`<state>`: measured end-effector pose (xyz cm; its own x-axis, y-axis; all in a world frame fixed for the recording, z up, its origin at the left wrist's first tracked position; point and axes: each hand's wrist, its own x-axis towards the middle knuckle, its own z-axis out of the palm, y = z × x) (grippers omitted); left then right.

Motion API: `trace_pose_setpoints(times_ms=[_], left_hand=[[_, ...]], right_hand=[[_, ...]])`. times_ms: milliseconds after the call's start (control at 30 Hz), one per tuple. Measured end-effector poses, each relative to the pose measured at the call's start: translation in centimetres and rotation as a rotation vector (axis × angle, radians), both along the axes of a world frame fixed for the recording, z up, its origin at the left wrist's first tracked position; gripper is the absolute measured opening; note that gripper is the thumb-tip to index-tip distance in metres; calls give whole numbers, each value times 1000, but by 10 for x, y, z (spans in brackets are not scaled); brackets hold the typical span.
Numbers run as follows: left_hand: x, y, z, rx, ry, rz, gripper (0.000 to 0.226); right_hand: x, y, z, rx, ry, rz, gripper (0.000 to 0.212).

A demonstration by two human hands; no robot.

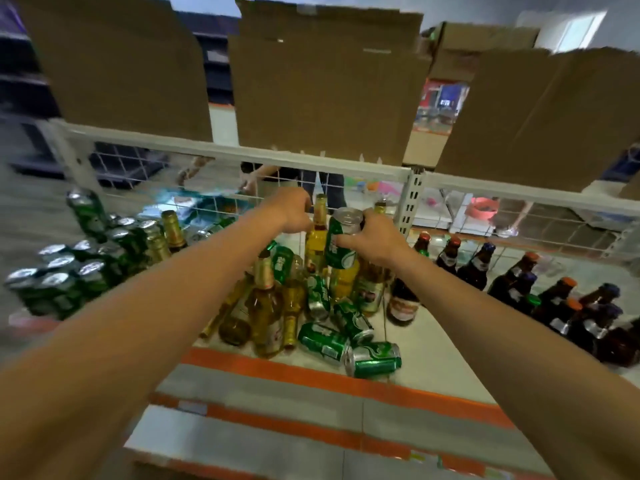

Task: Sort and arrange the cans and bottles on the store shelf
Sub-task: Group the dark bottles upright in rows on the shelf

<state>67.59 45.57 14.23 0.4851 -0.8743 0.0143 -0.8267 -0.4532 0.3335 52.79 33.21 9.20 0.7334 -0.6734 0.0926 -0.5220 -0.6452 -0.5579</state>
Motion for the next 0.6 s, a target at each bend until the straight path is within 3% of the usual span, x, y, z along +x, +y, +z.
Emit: trace_pose_setpoints(times_ms=[333,500,600], left_hand=[[129,132,48,-65,-75,200,56],[207,221,51,-21,-11,250,62],[250,277,45,7,109,276,76]], right_hand=[[147,116,94,-84,-180,141,49],[238,196,102,-72,-89,264,69],[286,245,94,-46,-7,354,63]])
